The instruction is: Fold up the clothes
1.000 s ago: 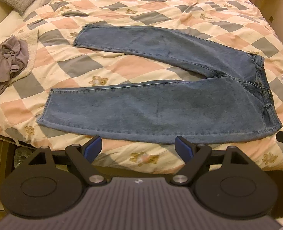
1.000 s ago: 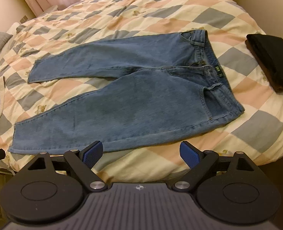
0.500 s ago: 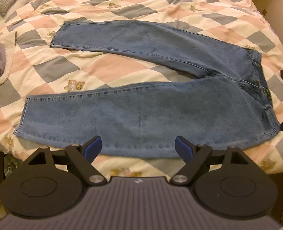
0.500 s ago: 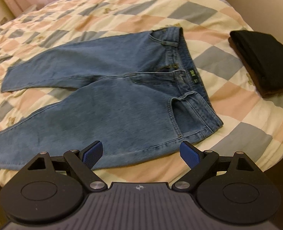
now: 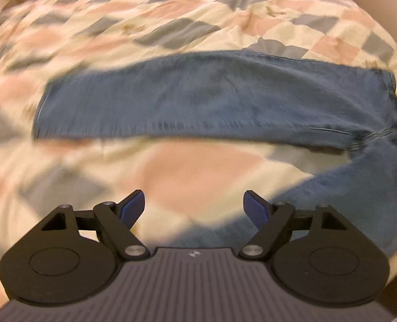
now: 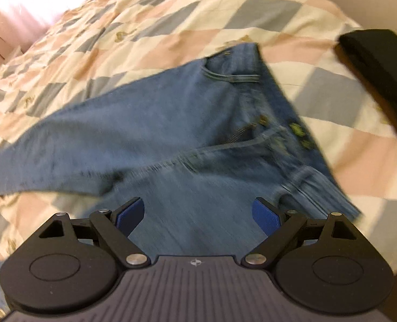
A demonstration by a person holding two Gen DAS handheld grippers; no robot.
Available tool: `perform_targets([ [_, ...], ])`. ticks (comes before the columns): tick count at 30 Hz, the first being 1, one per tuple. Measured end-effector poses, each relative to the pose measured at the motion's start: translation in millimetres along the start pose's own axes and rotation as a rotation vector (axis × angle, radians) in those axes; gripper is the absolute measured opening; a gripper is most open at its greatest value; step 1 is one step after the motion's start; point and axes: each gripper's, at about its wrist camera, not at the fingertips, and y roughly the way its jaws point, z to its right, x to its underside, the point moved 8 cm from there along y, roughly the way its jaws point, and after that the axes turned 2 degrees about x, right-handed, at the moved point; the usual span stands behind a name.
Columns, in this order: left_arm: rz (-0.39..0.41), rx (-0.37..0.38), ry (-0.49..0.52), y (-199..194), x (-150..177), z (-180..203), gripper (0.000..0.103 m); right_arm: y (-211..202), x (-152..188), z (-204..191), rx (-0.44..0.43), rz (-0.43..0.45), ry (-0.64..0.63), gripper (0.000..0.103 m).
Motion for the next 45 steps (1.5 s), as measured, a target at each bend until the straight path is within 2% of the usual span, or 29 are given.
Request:
perform_targets([
  [5,0.099,0.065,0.239,57.9,-68.2,-33.6,0.078,53.8,-48.5,-23.0,-0.089,-0.005,-0.099,0.079],
  [6,0.123,0.073,0.286,69.6,-81.9,-39.5,0.078,62.6,-63.0,-27.2,-0.088,0.019,-0.151,0.075],
  [8,0.146,0.082,0.357,98.0,-107.9,-52.3,0.078,82.2,-95.5,-30.7,-0.072,0.079,-0.248,0.075],
  [10,0.154,0.090,0.404,127.1,-131.1,-64.3,0.078,102.1,-125.1,-27.2,-0.052,0.132,-0.292,0.075],
  [12,0.163,0.093,0.426,151.6,-149.5,-76.8,0.078,124.8,-158.4,-12.6,-0.026,0.180,-0.264,0.076],
  [14,0.168,0.104,0.435,171.1,-164.4,-89.1,0.078,141.1,-188.1,-3.4,-0.044,0.236,-0.212,0.076],
  [16,0.157,0.139,0.450,185.7,-172.0,-97.9,0.078,153.5,-208.3,-7.7,-0.077,0.261,-0.220,0.077],
  [19,0.112,0.211,0.532,201.0,-174.5,-105.6,0.079,170.3,-223.7,-46.0,-0.207,0.184,-0.367,0.077],
  [21,0.072,0.249,0.586,210.0,-173.8,-109.9,0.079,183.2,-221.6,-82.6,-0.275,0.061,-0.543,0.077],
  [25,-0.027,0.311,0.656,228.7,-172.5,-118.3,0.078,205.7,-215.1,-134.6,-0.317,-0.141,-0.854,0.078],
  [28,-0.088,0.348,0.687,243.8,-172.3,-120.7,0.079,225.5,-221.2,-144.4,-0.305,-0.235,-0.916,0.078],
  [30,-0.120,0.376,0.694,250.9,-172.3,-119.2,0.074,238.6,-221.9,-144.5,-0.301,-0.296,-0.923,0.078],
  [34,-0.117,0.375,0.731,251.5,-163.0,-109.2,0.048,254.8,-211.5,-143.9,-0.300,-0.381,-0.962,0.078],
  [35,-0.105,0.361,0.743,249.5,-159.5,-107.0,0.038,255.6,-208.2,-145.0,-0.308,-0.392,-0.974,0.074],
  [36,-0.089,0.337,0.755,246.9,-156.0,-105.5,0.033,254.8,-205.4,-145.9,-0.316,-0.398,-0.988,0.061],
  [37,-0.078,0.308,0.766,244.4,-152.8,-104.6,0.023,254.0,-203.2,-146.1,-0.322,-0.400,-0.999,0.040],
  [38,-0.071,0.273,0.775,241.8,-149.9,-104.3,0.013,250.4,-199.8,-145.9,-0.322,-0.399,-1.014,0.032],
  [39,-0.061,0.240,0.783,238.4,-147.4,-104.0,0.011,246.8,-196.5,-145.7,-0.322,-0.397,-1.029,0.022],
  [41,-0.023,0.175,0.790,226.3,-143.1,-102.1,0.009,239.1,-189.7,-145.4,-0.320,-0.388,-1.061,0.014],
  [43,0.027,0.109,0.781,208.9,-138.8,-99.5,0.007,224.8,-183.7,-145.7,-0.287,-0.307,-1.109,0.010],
  [45,0.084,0.042,0.751,184.7,-133.6,-96.9,0.007,199.8,-175.7,-145.6,-0.248,-0.185,-1.150,0.008],
])
